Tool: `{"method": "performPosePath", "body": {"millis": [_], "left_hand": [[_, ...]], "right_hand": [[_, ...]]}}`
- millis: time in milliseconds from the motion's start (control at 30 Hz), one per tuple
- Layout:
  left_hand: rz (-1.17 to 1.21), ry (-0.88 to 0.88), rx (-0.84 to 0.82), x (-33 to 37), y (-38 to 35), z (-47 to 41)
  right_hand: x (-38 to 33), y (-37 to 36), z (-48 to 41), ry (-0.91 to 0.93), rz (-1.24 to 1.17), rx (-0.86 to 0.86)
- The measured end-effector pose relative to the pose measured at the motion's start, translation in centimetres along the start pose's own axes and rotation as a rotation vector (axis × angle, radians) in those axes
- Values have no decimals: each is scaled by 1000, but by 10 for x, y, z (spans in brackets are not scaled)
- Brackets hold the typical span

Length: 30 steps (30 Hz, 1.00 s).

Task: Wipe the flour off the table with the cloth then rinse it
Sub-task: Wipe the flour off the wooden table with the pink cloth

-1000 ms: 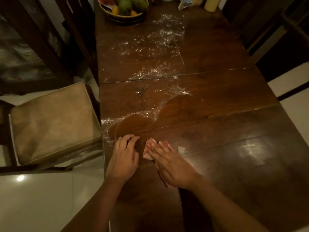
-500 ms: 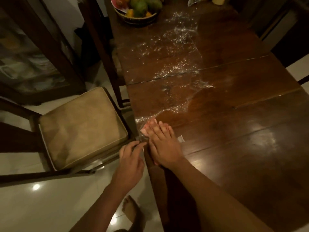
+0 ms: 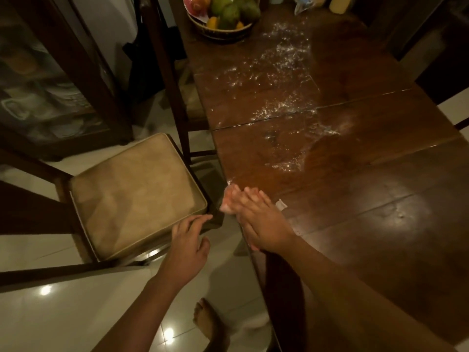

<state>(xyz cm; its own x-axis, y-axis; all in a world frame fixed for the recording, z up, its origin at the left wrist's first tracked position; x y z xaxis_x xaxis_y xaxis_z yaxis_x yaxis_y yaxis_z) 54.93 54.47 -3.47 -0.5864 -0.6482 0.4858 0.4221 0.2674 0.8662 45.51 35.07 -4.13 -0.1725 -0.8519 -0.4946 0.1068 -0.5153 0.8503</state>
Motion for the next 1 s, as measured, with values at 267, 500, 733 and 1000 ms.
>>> {"method": "performPosePath", "body": {"millis": [267,500,733,1000], "left_hand": [[135,-17,-44,3,20,-42],[135,8,-65,28,40,-136],[50,-3,-140,34,37,-186],[-73,-166,-130,67,21,-226]], "right_hand": [[40,33,2,-320,-49,99],[-12,-1,-4,-22,0,-38],[22,29,-39,-292,-95,138],[31,20,4,171,-25,-45]]}}
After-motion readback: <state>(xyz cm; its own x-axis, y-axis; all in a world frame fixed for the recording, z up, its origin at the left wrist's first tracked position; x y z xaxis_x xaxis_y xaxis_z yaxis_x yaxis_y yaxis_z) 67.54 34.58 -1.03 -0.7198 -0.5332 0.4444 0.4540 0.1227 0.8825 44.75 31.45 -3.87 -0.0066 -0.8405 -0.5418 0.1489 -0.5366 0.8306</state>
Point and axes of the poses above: each hand's wrist, its own z-axis away from the middle knuckle, its own y-axis out of the back of the hand, x = y × z, the point moved 4 cm from there along -z, towards the middle knuckle, and after that the axes turned 12 degrees about -z, right-handed, at the moved point
